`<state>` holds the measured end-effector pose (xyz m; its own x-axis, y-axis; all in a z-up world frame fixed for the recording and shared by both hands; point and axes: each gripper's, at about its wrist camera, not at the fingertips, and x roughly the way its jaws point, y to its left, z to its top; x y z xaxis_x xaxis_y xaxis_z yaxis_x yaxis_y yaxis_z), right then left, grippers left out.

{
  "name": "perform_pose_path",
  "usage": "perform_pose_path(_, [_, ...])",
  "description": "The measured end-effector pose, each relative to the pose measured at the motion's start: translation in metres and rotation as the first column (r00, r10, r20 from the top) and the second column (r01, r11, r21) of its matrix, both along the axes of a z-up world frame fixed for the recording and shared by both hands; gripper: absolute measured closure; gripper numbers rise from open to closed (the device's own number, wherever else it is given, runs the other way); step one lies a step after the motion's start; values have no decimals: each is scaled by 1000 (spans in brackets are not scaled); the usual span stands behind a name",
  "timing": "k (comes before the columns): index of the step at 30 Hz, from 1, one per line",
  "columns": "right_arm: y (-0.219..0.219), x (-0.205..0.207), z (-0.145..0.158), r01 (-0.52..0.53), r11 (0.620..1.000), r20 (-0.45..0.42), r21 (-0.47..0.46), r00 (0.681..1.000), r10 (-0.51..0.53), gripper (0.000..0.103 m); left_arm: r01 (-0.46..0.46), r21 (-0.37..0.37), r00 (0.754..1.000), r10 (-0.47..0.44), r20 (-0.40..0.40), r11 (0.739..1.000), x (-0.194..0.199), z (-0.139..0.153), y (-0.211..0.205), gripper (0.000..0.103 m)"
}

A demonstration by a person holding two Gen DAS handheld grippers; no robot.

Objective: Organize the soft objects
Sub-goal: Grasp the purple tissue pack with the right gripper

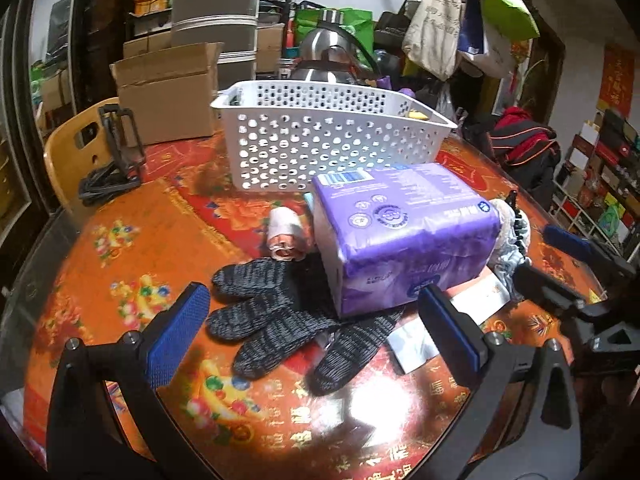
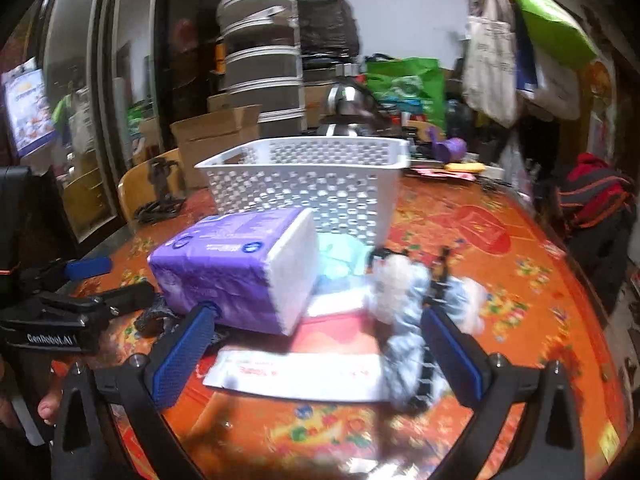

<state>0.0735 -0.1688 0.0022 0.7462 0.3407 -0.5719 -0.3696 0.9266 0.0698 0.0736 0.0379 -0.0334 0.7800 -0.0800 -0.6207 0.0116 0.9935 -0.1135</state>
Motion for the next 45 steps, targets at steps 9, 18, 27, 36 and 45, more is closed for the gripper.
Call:
perform_pose_path(9, [22, 25, -18, -101, 995, -51, 5, 994, 101, 35, 55, -35, 998, -55, 20, 998, 13, -10, -4, 30])
perform_pose_path(18, [31, 33, -22, -195, 981, -73, 20, 978, 196, 56, 156, -136, 988, -155, 13, 978, 26, -19, -7, 59])
perform_pose_path(27, [28, 31, -20, -208, 977, -79, 39, 974, 210, 65, 147, -180, 989, -147, 17, 973, 23, -22, -7, 60])
perform_pose_path(36, [27, 27, -23, -190, 981, -90, 35, 977, 192, 70, 130, -183, 992, -127, 27, 975, 14, -17, -9, 62])
perform_pose_path(45, [30, 17, -11, -182, 983, -55, 35, 981, 184, 70, 131, -149, 990, -121, 75, 980, -1, 6, -13, 62])
